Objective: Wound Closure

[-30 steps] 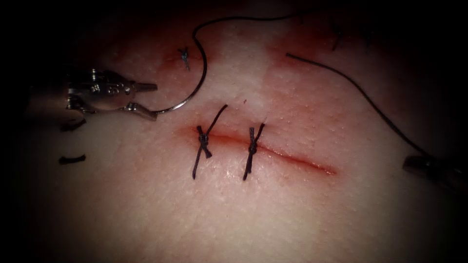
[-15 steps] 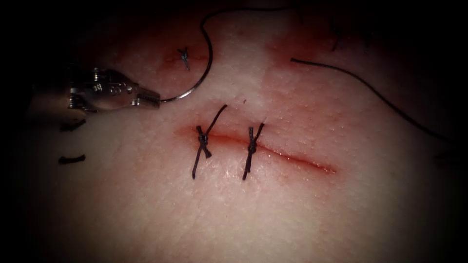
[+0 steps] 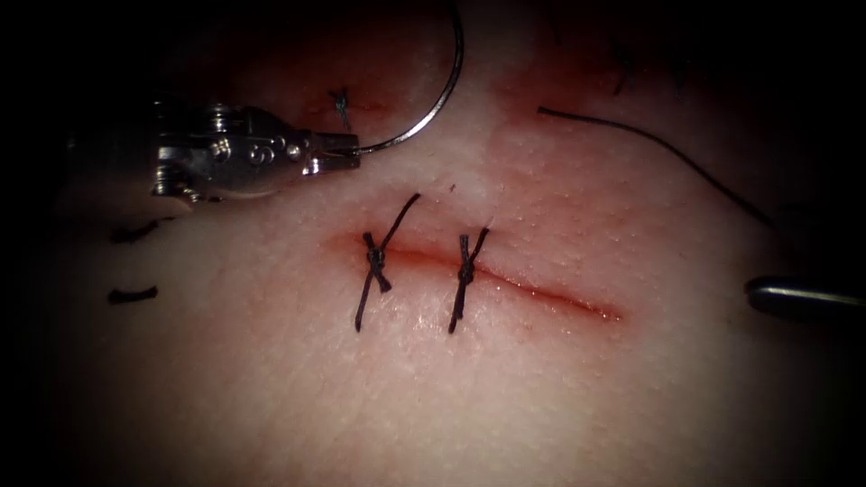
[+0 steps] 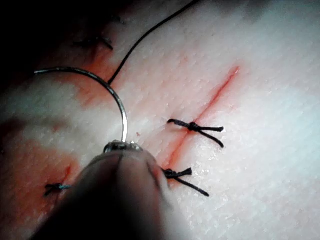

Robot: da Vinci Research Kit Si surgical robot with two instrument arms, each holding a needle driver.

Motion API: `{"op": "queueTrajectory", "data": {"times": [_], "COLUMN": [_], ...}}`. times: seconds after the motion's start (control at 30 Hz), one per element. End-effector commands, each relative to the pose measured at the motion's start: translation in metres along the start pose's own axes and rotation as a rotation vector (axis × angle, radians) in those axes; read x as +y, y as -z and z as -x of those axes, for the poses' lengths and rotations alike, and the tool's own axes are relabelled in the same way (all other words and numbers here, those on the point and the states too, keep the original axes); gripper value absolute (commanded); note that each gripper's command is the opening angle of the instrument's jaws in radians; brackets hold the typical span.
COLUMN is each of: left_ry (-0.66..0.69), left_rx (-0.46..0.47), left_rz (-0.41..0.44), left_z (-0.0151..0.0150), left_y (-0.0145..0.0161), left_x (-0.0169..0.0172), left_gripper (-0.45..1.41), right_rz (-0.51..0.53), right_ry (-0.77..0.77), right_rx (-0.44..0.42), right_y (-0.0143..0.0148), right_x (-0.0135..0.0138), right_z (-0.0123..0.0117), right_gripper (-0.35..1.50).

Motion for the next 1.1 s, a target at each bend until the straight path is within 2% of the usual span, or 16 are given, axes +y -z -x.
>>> {"op": "queueTrajectory", "data": {"times": [0.03,0.2,0.37,0.53,0.77,1.1], "left_ry": [0.002,-0.002,-0.042,-0.099,-0.141,-0.189], "left_rx": [-0.001,0.000,0.010,0.006,-0.008,-0.010], "left_rz": [-0.011,-0.068,-0.119,-0.177,-0.206,-0.243], "left_z": [-0.0008,-0.0034,-0.0050,-0.0058,-0.0064,-0.0073], "left_y": [-0.0009,-0.0010,-0.0007,-0.0006,-0.0002,0.0007], "left_x": [0.0008,0.0030,0.0045,0.0071,0.0091,0.0101], "left_gripper": [-0.45,-0.45,-0.45,-0.45,-0.45,-0.45], "right_rz": [-0.005,0.035,0.040,0.053,0.076,0.082], "right_ry": [-0.034,-0.109,-0.185,-0.241,-0.258,-0.258], "right_rx": [0.007,0.045,0.044,0.021,-0.001,-0.061], "right_y": [-0.0015,-0.0029,-0.0041,-0.0063,-0.0092,-0.0113], "right_x": [-0.0011,-0.0016,-0.0018,-0.0023,-0.0035,-0.0041], "right_z": [0.0000,-0.0011,-0.0015,-0.0021,-0.0025,-0.0016], "right_gripper": [1.31,1.28,1.26,1.26,1.26,1.26]}}
